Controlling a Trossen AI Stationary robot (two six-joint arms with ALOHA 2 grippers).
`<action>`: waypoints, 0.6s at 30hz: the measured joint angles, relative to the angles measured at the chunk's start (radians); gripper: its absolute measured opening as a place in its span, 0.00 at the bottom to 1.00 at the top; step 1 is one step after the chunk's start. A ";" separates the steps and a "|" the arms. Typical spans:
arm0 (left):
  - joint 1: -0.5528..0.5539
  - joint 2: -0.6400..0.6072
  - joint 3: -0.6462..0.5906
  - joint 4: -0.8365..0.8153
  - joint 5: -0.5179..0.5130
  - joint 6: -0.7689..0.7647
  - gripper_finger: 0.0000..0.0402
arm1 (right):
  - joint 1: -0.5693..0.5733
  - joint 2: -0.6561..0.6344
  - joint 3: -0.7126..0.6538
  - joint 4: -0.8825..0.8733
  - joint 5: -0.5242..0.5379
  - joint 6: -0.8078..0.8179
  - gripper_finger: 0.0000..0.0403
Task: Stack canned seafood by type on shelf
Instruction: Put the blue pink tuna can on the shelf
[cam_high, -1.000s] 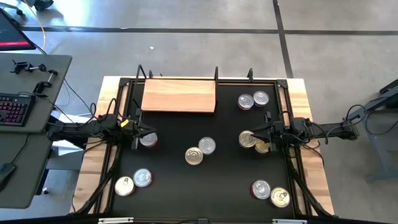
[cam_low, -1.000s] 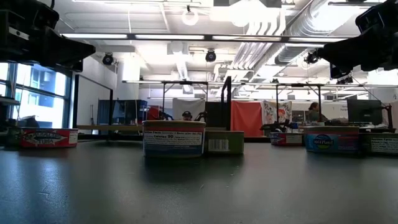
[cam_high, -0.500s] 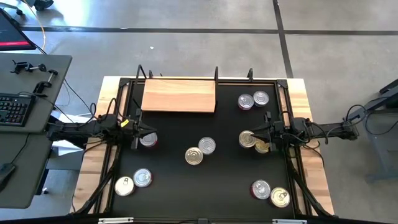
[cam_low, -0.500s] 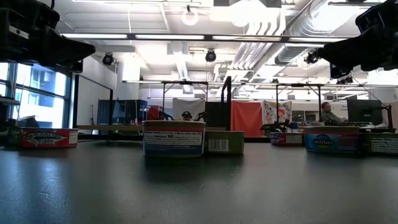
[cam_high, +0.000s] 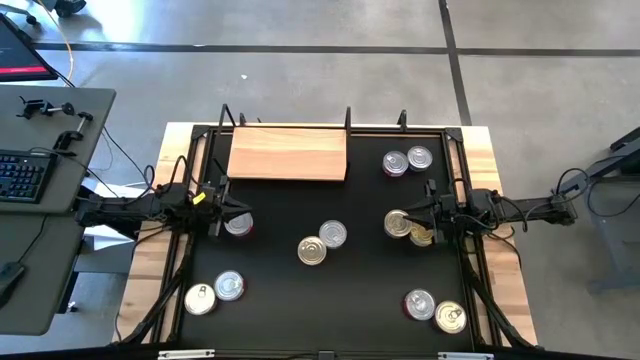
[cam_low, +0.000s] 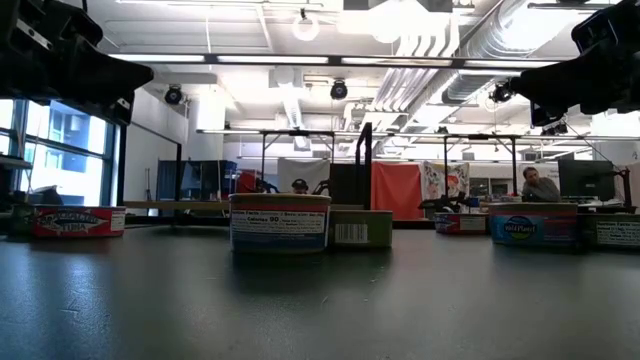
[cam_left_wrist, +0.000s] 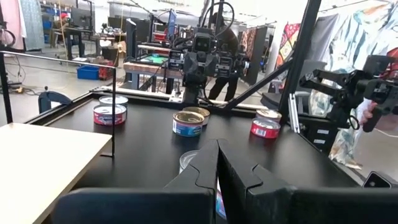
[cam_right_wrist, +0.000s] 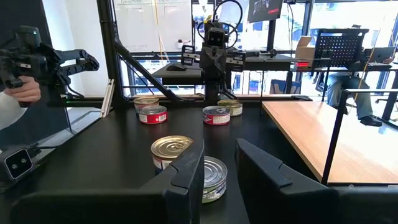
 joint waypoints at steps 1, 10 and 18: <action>0.000 0.000 0.000 0.000 0.000 0.001 0.00 | 0.000 0.000 0.000 0.000 0.000 0.000 0.20; 0.000 0.000 0.000 0.003 -0.002 0.045 0.00 | -0.001 0.001 0.000 0.238 0.021 0.209 0.20; 0.000 0.000 0.000 0.084 -0.003 0.091 0.00 | 0.000 0.049 0.000 0.476 -0.102 0.252 0.20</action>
